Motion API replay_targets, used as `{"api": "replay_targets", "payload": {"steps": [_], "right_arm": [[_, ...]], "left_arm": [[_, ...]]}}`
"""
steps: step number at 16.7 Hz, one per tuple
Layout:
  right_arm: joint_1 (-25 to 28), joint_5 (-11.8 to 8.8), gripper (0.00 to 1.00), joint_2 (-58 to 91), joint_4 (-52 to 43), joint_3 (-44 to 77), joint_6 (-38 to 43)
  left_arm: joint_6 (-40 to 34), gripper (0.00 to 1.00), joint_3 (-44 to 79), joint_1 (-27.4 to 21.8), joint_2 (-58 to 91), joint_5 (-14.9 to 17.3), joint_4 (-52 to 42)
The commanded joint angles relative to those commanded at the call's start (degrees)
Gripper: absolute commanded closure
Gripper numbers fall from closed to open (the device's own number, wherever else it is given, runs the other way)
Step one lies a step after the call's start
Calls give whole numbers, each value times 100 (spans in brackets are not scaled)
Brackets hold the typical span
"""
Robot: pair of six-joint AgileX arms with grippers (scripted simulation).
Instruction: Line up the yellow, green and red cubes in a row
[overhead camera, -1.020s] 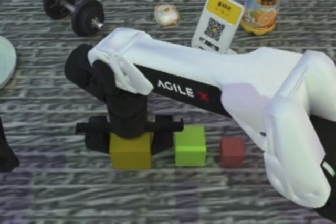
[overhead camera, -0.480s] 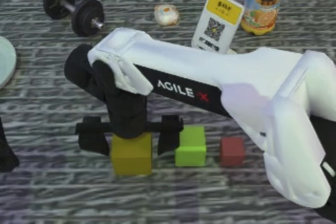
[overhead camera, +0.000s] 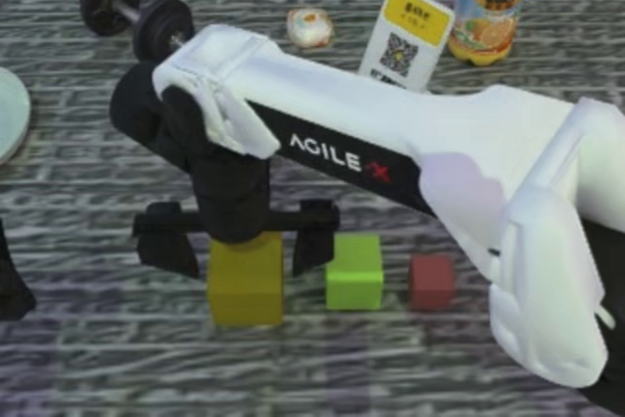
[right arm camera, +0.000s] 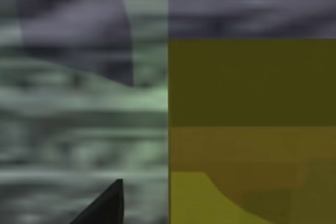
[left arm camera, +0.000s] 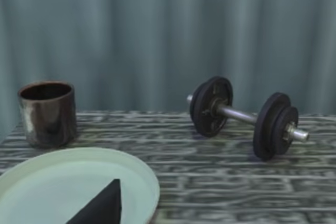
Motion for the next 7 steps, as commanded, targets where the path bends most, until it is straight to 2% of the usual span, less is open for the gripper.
{"api": "replay_targets", "payload": {"steps": [4,7], "right_arm": [[28,0,0,65,-885,988,-11],[31,1,0,62,-1085,1193,-24]], "left_arm": [[0,0,0,0,0,0,0],[0,0,0,0,0,0,0]]}}
